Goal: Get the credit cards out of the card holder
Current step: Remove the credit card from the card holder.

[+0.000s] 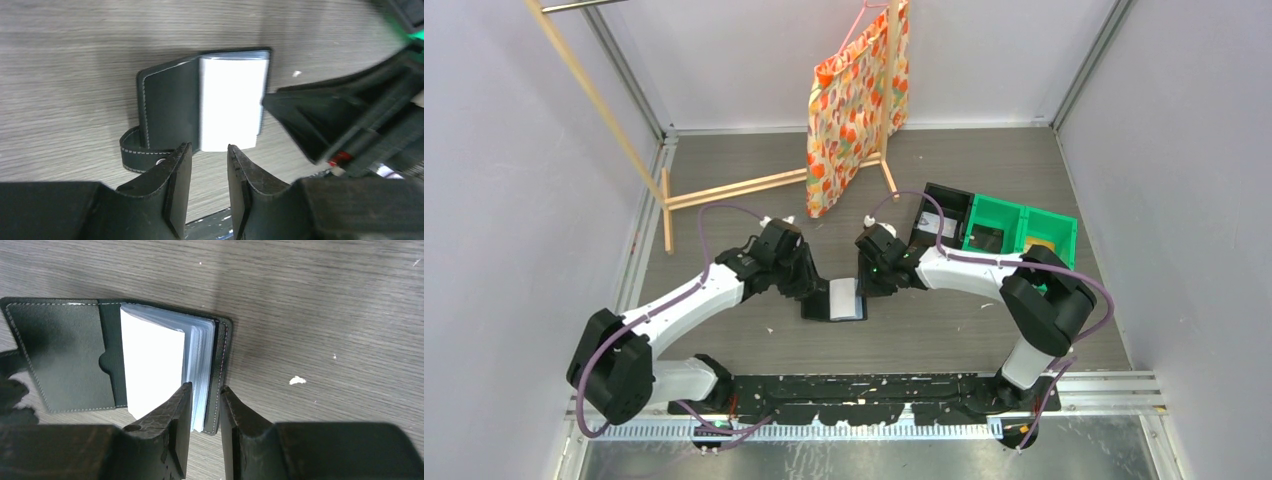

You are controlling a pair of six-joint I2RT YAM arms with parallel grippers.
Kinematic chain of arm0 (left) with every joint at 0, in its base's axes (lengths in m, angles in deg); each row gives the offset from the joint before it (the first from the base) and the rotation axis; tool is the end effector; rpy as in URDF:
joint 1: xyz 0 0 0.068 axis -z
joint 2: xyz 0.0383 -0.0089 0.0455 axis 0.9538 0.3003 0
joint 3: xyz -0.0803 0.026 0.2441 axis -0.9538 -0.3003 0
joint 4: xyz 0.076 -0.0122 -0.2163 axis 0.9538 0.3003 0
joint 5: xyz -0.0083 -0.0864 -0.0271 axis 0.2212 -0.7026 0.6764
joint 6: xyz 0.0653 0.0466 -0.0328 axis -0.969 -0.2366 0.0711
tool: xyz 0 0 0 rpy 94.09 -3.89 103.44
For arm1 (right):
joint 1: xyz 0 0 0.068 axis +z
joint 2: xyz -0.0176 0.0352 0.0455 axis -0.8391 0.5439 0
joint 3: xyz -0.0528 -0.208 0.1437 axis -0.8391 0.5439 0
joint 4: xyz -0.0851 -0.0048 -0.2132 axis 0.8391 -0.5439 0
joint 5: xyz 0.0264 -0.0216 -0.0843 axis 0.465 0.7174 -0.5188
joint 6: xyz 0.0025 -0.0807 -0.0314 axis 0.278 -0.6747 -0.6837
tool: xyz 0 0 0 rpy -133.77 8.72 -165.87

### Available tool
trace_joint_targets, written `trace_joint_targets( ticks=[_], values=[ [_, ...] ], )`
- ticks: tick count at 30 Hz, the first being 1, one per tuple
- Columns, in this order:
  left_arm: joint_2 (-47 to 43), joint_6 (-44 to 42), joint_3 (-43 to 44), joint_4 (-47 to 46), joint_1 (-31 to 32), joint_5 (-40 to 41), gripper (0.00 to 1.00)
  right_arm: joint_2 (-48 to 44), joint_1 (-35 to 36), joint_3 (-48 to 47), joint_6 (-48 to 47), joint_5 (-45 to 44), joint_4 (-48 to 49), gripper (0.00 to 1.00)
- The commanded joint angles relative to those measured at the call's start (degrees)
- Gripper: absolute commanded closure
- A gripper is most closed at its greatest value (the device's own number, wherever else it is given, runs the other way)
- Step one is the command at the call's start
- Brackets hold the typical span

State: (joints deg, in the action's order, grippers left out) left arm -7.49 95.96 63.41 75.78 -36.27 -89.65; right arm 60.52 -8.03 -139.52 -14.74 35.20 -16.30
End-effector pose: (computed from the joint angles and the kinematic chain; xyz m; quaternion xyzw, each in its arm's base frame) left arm 0.1954 -0.1518 0.1920 -0.0934 0.9409 -0.2507 0.2076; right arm 0.2138 0.2426 0.1427 -0.0502 0.9612 0.1844 0.1991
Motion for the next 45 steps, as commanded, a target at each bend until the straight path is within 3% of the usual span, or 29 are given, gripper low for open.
trace_joint_targets(
  ticks=[1,19,29,36,39,41,45],
  values=[
    [-0.2,0.4,-2.4,-2.9,-2.2,0.5,0.66,0.0,0.4,-1.3,-1.0,1.9,1.1,0.69],
    [5.2,-2.4,-3.1,-2.9,-3.2,0.3,0.66,3.7,2.8,-7.2,-2.6,6.9,-0.3,0.69],
    [-2.9,-7.8,-2.0,4.9,-10.7,-3.5,0.64,7.1,4.2,-11.7,-3.1,8.6,-1.3,0.69],
    [-3.4,-8.8,0.5,7.2,-11.2,-7.3,0.63,9.6,4.9,-14.3,-3.0,10.1,-1.0,0.7],
    [-3.7,-8.5,-0.5,8.0,-12.4,-5.2,0.57,11.0,5.4,-15.7,-2.6,10.2,-0.5,0.71],
    [-3.8,-8.0,-2.0,7.4,-14.7,-6.8,0.46,12.0,5.4,-16.5,-2.4,10.3,-0.1,0.71],
    [-4.8,-6.7,-5.0,4.1,-17.3,-10.6,0.37,14.0,5.5,-17.7,-2.3,9.6,0.5,0.72]
  ],
)
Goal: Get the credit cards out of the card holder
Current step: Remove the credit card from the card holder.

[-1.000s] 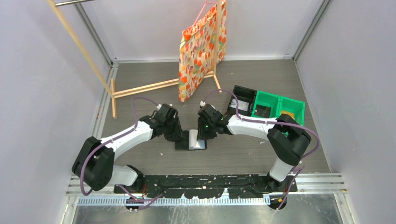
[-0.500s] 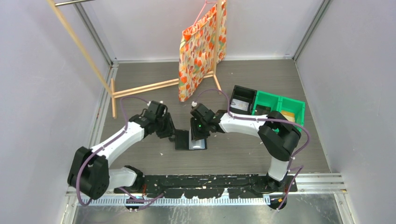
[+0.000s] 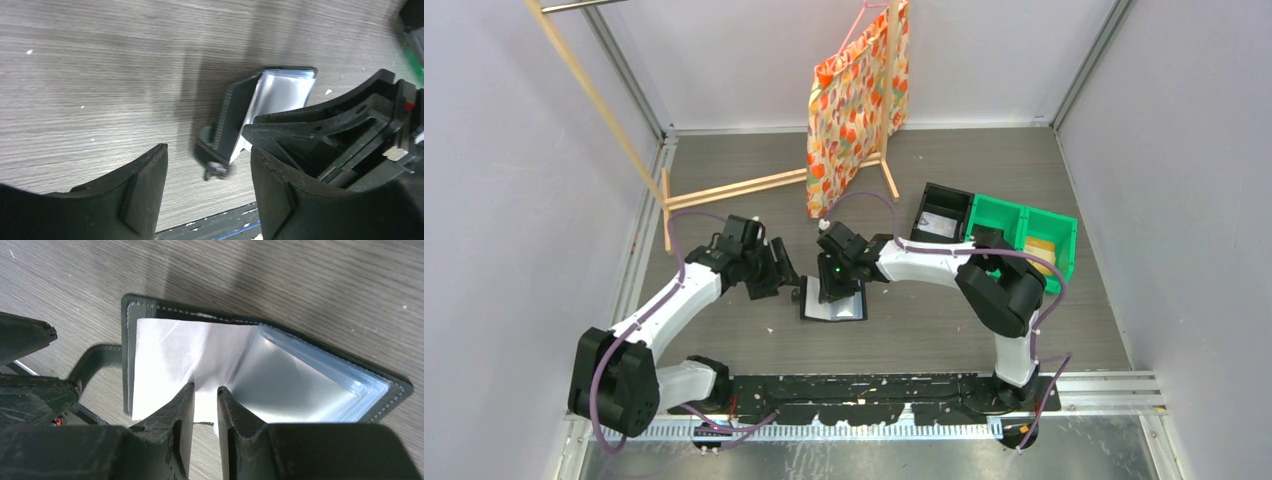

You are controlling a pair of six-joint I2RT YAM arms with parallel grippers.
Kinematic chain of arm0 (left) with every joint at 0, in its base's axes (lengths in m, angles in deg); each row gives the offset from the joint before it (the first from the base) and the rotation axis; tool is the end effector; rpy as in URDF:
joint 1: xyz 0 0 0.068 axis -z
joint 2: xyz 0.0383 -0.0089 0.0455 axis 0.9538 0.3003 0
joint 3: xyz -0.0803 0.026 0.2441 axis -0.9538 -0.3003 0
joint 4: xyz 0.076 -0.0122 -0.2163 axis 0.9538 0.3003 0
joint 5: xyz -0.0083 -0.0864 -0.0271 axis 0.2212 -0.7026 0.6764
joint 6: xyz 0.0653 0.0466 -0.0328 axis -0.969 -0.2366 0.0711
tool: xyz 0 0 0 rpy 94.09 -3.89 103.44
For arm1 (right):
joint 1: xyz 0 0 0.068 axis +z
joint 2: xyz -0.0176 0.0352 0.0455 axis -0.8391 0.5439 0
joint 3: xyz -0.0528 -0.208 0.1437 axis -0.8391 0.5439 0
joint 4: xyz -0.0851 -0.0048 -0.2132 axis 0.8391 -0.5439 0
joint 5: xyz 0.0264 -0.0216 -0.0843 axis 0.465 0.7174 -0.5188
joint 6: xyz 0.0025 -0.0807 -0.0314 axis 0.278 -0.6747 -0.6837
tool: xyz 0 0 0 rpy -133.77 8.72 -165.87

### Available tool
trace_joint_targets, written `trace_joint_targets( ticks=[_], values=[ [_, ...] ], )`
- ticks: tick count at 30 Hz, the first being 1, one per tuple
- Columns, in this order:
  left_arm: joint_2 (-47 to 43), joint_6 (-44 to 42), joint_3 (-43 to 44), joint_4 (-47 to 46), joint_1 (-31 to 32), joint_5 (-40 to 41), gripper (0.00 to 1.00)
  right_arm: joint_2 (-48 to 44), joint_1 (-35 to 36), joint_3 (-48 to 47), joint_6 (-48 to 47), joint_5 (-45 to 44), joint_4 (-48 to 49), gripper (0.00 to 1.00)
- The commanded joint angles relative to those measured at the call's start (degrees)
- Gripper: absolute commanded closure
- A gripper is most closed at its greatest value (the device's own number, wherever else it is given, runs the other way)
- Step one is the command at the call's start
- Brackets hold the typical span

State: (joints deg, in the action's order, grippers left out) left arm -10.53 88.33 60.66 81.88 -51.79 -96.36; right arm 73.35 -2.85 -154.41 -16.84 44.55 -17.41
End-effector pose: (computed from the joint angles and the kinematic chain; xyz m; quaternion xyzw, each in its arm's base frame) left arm 0.2019 -0.0933 0.1809 -0.1463 0.9455 -0.2269 0.1818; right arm 0.2155 0.3163 0.1400 -0.1331 0.9490 0.2482 0.1415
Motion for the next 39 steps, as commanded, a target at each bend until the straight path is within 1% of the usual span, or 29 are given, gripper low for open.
trace_joint_targets(
  ticks=[1,4,7,9,11,14,18,21,24,27,29,33,39],
  values=[
    [-1.9,1.3,-2.5,-2.6,-1.9,-4.5,0.33,1.4,0.3,-3.1,-0.2,0.0,1.7,0.72],
    [-1.9,2.8,-3.9,-4.7,-1.9,-6.5,0.33,2.3,0.3,-3.4,-0.1,-0.2,1.8,0.72],
    [-3.4,4.4,-4.7,-6.2,-1.9,-7.1,0.39,2.9,0.2,-4.1,-0.1,-0.4,1.5,0.73],
    [-7.0,5.8,-5.0,-7.8,-1.9,-6.5,0.42,2.5,0.2,-4.2,-0.3,-0.7,1.3,0.73],
    [-11.1,7.5,-5.8,-10.3,-1.9,-6.0,0.43,0.2,0.3,-3.0,0.1,-1.8,1.5,0.75],
    [-13.6,9.3,-5.0,-12.2,-1.9,-6.4,0.44,-7.8,0.3,1.2,0.6,-5.1,3.0,0.72],
    [-10.8,9.1,-2.2,-11.9,-1.8,-10.4,0.46,-15.9,-0.2,5.0,-1.0,-15.1,0.1,0.7],
    [-8.8,9.7,-1.2,-14.4,-0.3,-11.7,0.46,-17.0,-2.3,7.4,-0.8,-17.9,-2.6,0.71],
    [-5.8,10.5,0.7,-16.4,3.4,-11.8,0.46,-17.3,-2.8,9.0,-0.5,-20.5,-4.3,0.71],
    [-2.3,10.6,3.0,-17.4,7.4,-10.0,0.46,-16.5,-3.3,10.3,0.2,-19.2,-3.3,0.71],
    [-0.4,11.3,3.4,-19.1,8.6,-9.8,0.47,-14.8,-3.3,9.8,0.4,-18.7,-3.3,0.72],
    [2.9,11.4,3.2,-19.8,8.9,-8.0,0.48,-12.5,-3.4,9.3,0.7,-17.5,-2.4,0.72],
    [7.1,8.2,3.6,-14.1,8.7,-3.2,0.5,-9.2,-3.3,7.5,0.1,-14.7,-2.5,0.76]
  ],
)
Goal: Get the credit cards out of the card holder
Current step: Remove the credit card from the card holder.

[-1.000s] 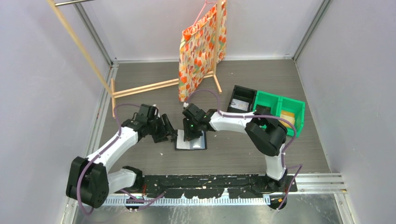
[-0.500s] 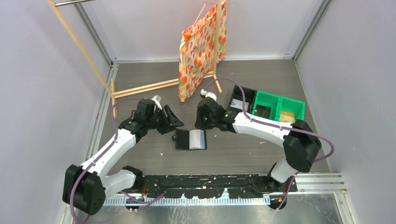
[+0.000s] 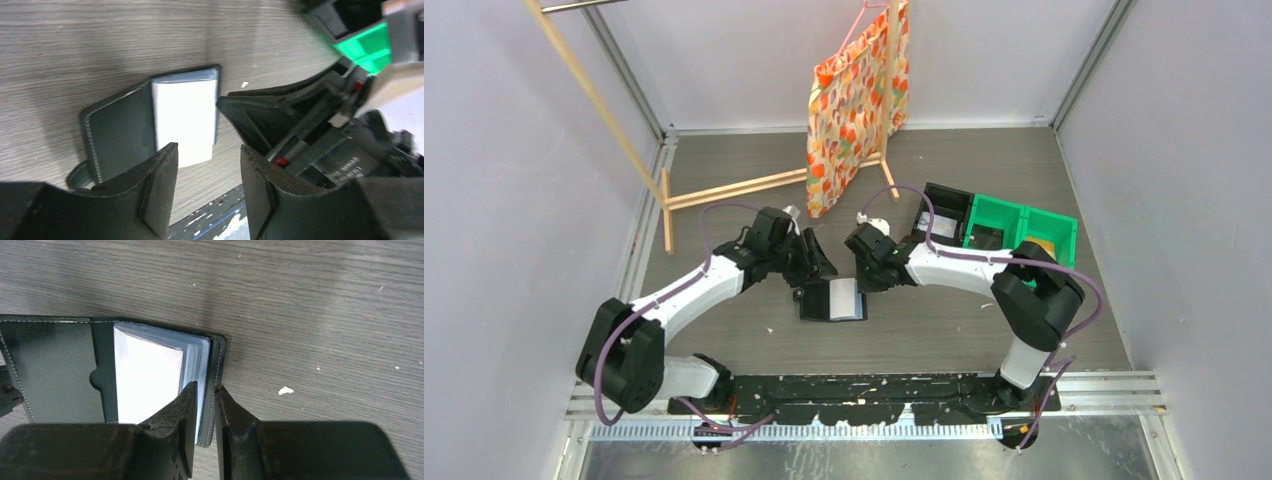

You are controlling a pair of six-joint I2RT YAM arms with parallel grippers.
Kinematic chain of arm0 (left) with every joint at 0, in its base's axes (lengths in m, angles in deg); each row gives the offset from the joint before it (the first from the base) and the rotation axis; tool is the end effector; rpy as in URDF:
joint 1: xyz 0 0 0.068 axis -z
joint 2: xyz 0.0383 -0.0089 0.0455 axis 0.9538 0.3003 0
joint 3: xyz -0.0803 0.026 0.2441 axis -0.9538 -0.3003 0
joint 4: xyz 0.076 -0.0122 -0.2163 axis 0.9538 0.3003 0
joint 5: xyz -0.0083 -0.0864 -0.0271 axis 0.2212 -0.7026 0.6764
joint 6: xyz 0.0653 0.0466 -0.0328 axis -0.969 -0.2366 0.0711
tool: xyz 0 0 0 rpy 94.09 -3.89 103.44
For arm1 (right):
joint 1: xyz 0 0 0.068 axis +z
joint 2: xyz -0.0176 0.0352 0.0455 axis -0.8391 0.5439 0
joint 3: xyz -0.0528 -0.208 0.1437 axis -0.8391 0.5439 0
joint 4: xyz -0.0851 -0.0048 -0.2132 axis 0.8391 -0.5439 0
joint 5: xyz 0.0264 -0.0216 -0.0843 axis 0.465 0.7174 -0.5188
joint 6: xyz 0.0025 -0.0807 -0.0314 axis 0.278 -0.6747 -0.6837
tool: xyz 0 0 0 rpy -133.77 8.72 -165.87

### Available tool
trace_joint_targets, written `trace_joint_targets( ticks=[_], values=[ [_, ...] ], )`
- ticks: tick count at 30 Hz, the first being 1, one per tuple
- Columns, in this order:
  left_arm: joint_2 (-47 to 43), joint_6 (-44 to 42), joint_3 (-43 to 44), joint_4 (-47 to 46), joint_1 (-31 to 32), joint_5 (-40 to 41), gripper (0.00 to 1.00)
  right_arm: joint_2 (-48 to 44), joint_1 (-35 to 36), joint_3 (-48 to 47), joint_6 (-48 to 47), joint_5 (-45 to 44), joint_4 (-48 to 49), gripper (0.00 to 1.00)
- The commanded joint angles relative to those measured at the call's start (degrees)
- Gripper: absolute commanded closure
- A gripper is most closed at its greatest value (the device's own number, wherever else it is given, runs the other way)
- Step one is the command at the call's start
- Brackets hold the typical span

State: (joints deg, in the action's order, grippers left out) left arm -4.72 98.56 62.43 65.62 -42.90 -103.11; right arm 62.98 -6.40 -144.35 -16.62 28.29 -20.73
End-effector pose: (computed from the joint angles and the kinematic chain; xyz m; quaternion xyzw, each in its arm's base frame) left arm 0.2191 -0.1527 0.1952 -0.1175 0.9091 -0.3557 0.1823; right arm 0.2197 0.2498 0.1477 -0.0648 0.9626 0.1303 0.2286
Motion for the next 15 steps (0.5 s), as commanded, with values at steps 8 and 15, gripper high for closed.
trace_joint_targets(
  ticks=[8,15],
  values=[
    [0.0,-3.1,0.4,5.1,-1.8,5.7,0.5,2.3,0.6,-3.0,-0.3,4.1,2.0,0.78],
    [-0.3,-4.6,-1.0,6.8,-2.0,4.7,0.5,2.2,2.2,-3.5,-0.7,5.7,2.9,0.78]
  ],
)
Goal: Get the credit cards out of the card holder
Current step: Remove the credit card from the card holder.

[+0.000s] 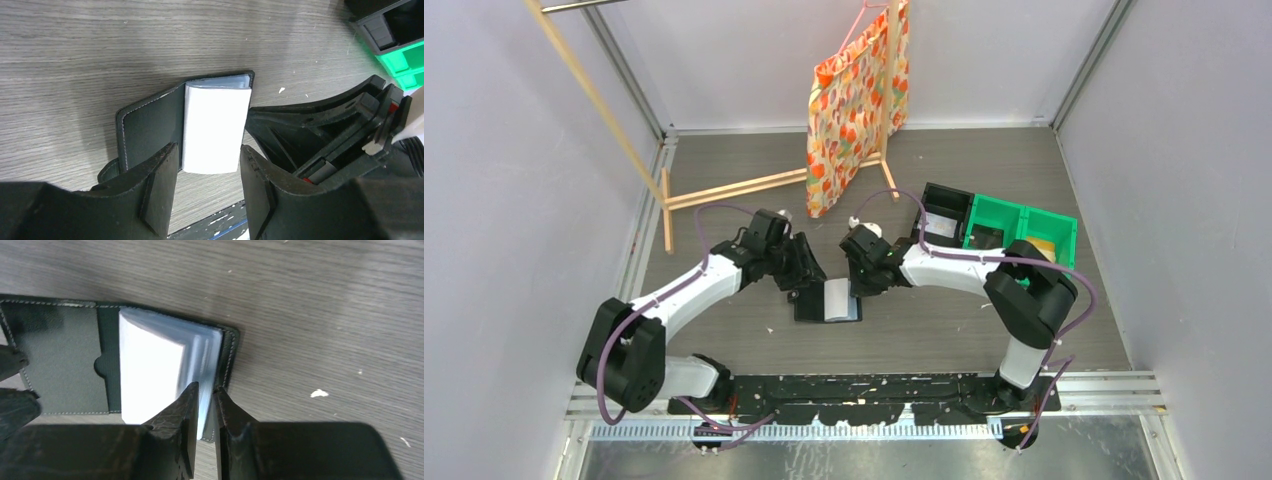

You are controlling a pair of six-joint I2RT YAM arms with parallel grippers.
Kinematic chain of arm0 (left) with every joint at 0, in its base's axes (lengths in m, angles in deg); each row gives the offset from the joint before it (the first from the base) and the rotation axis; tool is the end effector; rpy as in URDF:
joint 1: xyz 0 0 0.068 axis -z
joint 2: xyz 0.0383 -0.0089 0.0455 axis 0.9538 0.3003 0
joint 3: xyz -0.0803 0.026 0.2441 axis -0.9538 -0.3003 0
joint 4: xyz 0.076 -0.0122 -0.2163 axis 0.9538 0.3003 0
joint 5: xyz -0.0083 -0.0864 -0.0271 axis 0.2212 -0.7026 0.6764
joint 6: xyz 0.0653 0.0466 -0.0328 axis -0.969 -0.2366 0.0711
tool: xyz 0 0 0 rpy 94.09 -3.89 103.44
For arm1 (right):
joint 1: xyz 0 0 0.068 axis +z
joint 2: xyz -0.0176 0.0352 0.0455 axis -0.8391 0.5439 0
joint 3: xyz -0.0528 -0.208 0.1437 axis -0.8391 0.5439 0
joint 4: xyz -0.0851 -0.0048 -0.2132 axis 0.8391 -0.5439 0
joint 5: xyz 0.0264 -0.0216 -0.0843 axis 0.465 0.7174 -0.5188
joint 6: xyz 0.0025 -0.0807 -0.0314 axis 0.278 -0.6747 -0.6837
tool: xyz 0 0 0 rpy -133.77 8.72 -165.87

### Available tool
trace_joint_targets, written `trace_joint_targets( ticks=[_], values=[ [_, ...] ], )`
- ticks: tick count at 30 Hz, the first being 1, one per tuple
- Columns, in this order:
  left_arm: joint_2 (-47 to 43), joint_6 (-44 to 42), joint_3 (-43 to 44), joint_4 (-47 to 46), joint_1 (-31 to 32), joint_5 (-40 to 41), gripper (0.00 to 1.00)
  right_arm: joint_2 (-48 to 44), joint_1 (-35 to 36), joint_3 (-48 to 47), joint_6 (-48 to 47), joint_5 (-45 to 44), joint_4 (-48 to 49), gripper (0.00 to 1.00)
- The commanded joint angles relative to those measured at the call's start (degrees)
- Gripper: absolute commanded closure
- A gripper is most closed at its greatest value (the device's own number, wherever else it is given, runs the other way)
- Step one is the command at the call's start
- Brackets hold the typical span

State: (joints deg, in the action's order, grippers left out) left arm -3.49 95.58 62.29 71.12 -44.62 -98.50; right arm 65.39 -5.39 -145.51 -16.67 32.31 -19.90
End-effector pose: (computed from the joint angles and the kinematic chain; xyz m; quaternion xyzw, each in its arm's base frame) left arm 0.2189 -0.1369 0.1787 -0.1337 0.9319 -0.2877 0.1761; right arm 0.2159 0.2631 0.1405 -0.0830 0.9639 0.1534 0.2010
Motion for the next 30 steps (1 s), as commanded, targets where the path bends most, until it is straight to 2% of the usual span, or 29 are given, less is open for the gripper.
trace_joint_targets(
  ticks=[1,14,22,30],
  values=[
    [-1.6,-1.6,-1.1,1.2,-0.3,0.0,0.5,-0.2,1.4,-2.6,-0.7,1.9,2.1,0.78],
    [-2.0,-1.9,-1.6,0.8,-0.8,-1.6,0.5,1.5,3.4,-4.8,-0.3,5.3,4.1,0.78],
    [-6.8,-2.5,-0.5,4.4,-5.4,-3.2,0.49,2.6,3.5,-6.2,0.2,9.4,7.5,0.78],
    [-10.4,-4.2,-2.4,6.8,-9.1,-4.9,0.34,8.9,3.6,-11.2,1.1,12.5,8.6,0.78]
  ],
)
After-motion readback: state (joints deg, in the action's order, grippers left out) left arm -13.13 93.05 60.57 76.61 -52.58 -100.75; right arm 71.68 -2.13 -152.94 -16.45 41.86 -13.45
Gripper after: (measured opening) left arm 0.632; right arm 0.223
